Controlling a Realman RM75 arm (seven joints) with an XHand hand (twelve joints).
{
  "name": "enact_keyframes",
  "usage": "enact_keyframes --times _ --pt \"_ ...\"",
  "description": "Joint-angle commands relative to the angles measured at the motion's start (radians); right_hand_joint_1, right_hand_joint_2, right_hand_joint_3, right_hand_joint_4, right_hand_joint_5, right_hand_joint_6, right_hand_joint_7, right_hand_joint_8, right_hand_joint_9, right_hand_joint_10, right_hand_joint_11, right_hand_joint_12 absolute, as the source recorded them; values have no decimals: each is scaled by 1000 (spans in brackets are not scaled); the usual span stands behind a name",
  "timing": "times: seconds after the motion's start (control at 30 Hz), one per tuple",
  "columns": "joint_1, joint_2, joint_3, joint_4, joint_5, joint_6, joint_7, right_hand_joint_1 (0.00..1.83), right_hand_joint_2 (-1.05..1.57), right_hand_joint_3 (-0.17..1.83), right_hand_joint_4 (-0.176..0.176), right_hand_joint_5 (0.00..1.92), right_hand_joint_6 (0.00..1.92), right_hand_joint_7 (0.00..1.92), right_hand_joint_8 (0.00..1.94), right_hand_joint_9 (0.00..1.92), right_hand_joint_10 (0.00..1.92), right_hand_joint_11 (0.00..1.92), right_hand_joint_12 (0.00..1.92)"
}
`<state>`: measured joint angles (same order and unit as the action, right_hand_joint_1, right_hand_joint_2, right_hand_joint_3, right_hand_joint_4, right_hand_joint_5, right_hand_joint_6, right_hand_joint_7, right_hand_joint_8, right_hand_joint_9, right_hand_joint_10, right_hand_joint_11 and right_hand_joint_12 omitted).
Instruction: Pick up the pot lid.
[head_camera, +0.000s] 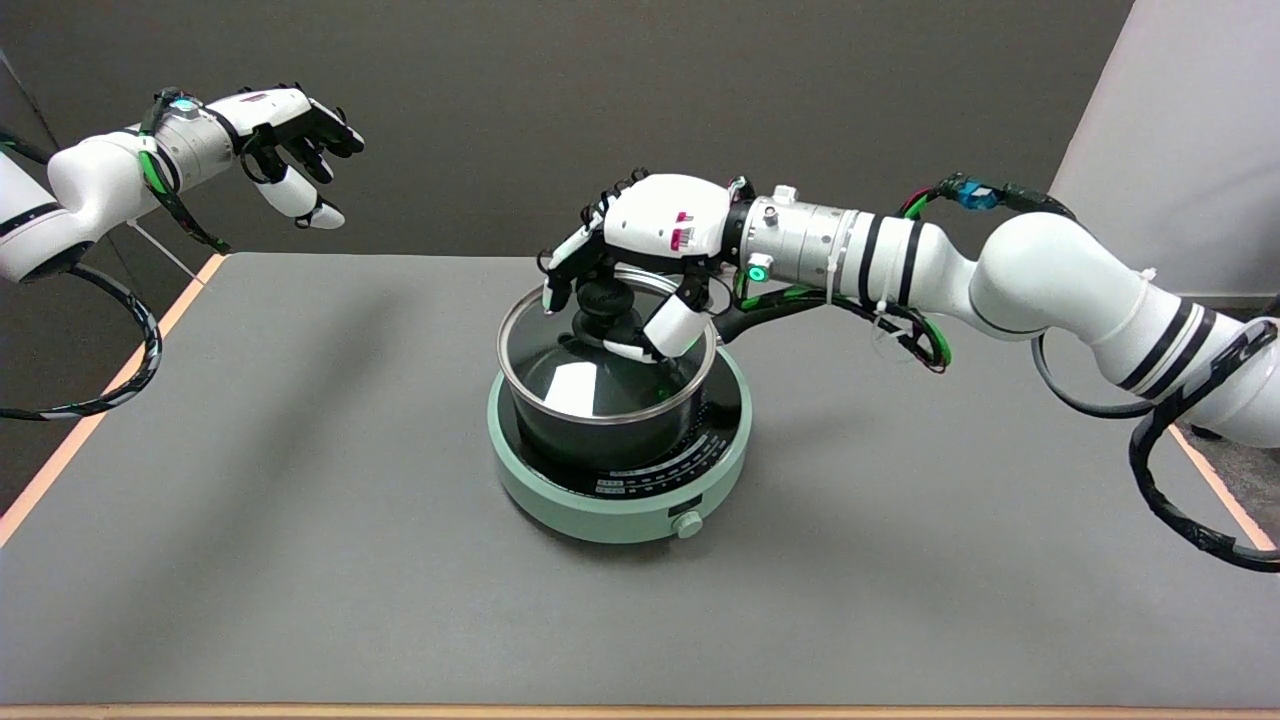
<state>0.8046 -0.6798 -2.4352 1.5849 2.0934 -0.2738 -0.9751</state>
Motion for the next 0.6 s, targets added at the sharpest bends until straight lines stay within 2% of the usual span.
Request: enact_keyframes --times 0.03,0.6 --pt "32 15 -9 -3 -9 -49 92 881 617 950 176 690 619 871 428 822 700 574 1162" --pt "91 -6 -50 -32 -9 -50 86 895 620 952 176 692 623 873 430 825 707 584 1181"
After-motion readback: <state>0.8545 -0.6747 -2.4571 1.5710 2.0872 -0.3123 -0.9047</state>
